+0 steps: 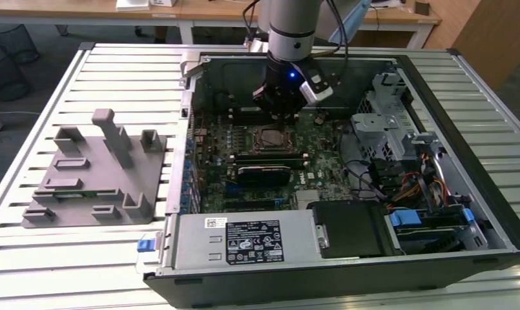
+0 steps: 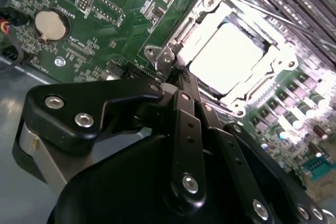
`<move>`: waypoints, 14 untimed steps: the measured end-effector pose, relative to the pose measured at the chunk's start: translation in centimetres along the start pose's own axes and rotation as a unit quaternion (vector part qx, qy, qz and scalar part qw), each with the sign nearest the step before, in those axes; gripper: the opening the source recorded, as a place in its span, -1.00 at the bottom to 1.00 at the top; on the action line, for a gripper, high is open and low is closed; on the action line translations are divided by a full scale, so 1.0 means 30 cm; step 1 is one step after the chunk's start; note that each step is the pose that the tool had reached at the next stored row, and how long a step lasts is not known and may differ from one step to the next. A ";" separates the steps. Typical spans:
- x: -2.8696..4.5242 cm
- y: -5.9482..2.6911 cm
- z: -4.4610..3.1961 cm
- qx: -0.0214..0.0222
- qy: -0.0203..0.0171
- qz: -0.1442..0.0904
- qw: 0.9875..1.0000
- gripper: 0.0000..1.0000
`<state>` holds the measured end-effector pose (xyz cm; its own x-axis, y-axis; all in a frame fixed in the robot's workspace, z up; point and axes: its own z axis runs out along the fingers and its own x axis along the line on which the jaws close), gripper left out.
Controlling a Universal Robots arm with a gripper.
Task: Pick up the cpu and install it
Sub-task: 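Install the first cpu locking lever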
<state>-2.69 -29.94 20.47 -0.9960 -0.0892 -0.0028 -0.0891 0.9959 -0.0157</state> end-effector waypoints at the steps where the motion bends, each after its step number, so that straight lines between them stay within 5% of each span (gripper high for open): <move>1: 0.000 0.000 -0.004 0.000 0.000 0.000 1.000 -0.79; 14: 0.020 0.005 -0.007 -0.004 0.000 0.000 1.000 -0.79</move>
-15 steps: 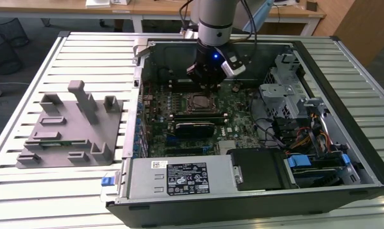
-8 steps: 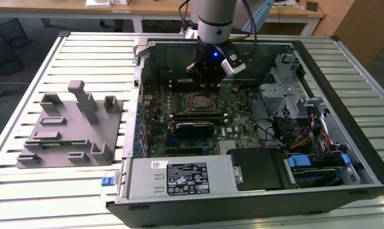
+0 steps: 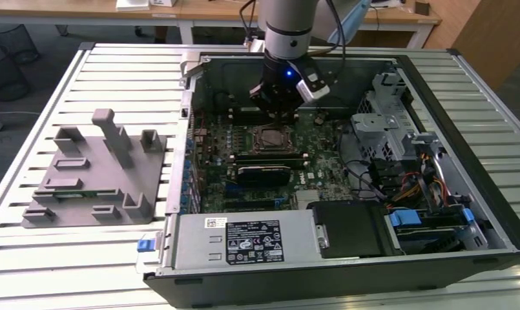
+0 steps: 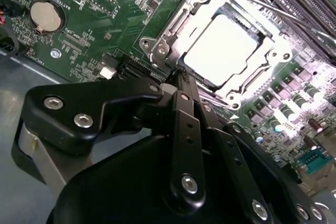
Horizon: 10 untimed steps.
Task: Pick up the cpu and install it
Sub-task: 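Install the first cpu locking lever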
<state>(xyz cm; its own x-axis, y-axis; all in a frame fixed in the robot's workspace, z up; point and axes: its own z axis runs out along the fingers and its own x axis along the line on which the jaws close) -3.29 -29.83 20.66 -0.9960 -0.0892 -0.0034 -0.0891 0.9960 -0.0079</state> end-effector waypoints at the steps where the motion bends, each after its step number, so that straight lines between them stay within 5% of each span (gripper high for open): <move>1: 0.000 0.002 0.000 0.000 0.000 0.000 1.000 -0.79; 10: -0.002 0.018 0.000 -0.004 0.000 0.000 1.000 -0.79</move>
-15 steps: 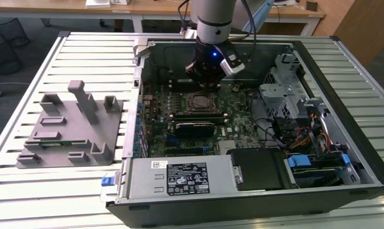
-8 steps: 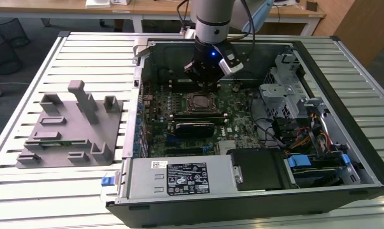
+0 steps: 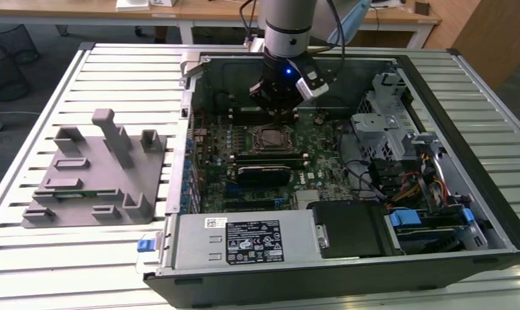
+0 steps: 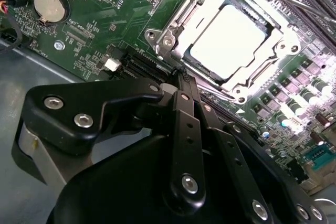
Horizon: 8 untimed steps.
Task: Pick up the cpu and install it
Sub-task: 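Install the first cpu locking lever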
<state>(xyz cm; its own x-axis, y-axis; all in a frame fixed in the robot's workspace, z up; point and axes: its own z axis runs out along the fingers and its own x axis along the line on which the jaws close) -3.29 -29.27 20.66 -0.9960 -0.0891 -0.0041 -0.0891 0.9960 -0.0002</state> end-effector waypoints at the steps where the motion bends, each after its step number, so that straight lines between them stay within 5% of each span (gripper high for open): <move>1: 0.000 0.001 0.000 0.000 0.000 0.000 1.000 -0.79; 8: 0.000 0.002 0.000 -0.009 -0.001 0.000 1.000 -0.79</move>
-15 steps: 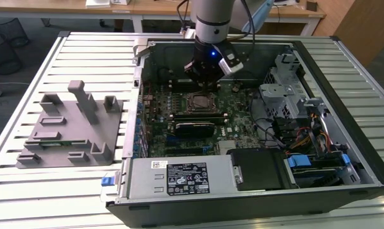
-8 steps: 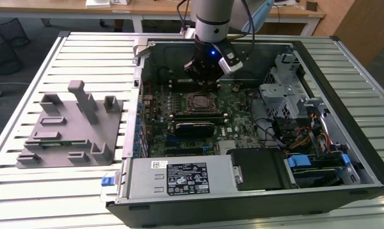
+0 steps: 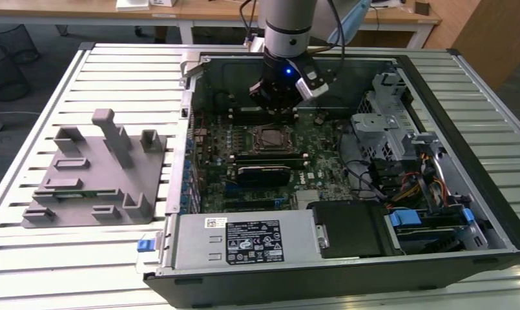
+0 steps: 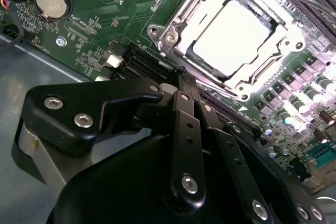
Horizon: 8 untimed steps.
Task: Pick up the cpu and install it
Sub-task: 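Install the first cpu locking lever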
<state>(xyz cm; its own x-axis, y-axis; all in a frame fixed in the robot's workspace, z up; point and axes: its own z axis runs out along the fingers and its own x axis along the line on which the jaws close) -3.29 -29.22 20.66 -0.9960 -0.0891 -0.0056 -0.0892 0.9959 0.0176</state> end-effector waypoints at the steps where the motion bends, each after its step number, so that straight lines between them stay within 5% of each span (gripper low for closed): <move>1: 0.000 0.000 0.000 0.000 0.000 0.000 1.000 -0.79; 8: 0.000 0.000 0.003 0.000 0.000 0.000 1.000 -0.79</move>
<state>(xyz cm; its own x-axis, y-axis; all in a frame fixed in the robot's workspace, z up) -3.28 -29.23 20.56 -0.9960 -0.0891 -0.0056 -0.0892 0.9959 0.0182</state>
